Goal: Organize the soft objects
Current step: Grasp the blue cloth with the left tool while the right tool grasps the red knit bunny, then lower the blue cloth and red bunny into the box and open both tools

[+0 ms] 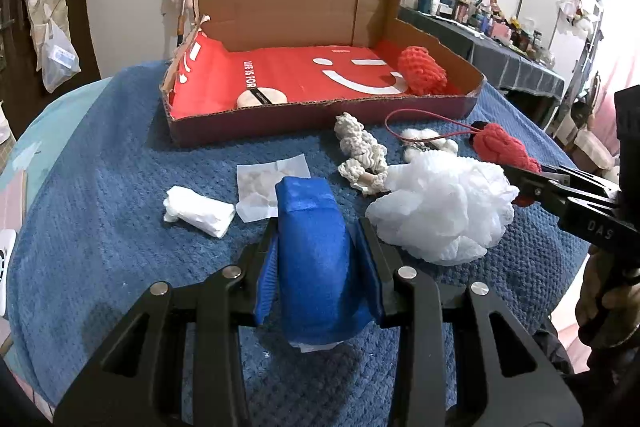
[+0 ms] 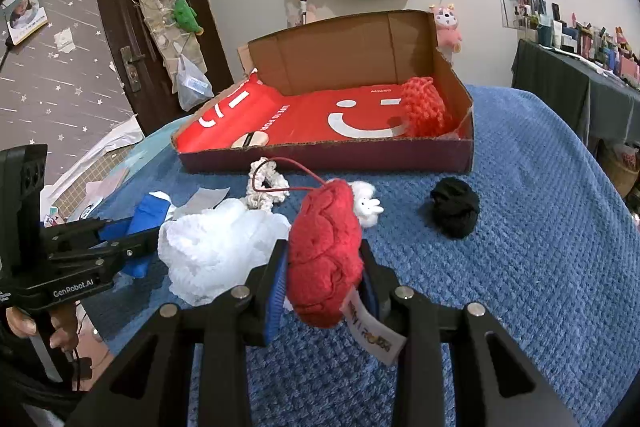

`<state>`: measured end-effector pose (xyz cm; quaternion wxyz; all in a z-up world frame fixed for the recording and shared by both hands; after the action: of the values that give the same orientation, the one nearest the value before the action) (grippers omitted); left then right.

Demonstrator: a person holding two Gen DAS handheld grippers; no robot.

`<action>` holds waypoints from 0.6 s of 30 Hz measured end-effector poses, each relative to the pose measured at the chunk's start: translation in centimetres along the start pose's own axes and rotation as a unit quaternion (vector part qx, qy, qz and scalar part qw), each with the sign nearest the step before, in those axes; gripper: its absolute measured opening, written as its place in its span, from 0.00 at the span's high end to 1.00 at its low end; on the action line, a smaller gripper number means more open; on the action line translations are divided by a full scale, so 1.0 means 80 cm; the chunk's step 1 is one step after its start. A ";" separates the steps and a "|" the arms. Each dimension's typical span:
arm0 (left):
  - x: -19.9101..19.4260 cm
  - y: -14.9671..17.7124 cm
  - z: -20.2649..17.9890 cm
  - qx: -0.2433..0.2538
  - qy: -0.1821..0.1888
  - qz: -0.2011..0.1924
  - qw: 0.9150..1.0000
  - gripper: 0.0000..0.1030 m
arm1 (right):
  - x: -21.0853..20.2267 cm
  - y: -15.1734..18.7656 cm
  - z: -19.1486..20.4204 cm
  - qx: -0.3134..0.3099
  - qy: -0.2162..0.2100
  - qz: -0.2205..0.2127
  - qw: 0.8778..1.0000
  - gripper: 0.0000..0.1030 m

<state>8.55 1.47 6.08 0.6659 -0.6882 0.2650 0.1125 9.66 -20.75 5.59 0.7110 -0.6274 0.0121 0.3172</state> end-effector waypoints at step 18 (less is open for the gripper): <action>0.058 -0.106 -0.006 0.010 0.080 -0.012 0.997 0.67 | 0.047 -0.085 -0.007 0.004 -0.029 -0.025 0.999 0.66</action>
<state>16.68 -0.24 11.07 0.6509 -0.6914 0.3103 0.0462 16.04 -19.71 9.96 0.7210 -0.6155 -0.0227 0.3173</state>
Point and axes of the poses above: each gripper's, at about its wrist camera, not at the fingertips, and x roughly the way its jaws point, z to its left, y to its underside, the point moved 2 cm from there along x, roughly the way its jaws point, and after that the axes turned 13 degrees about -z, right-handed, at the moved point
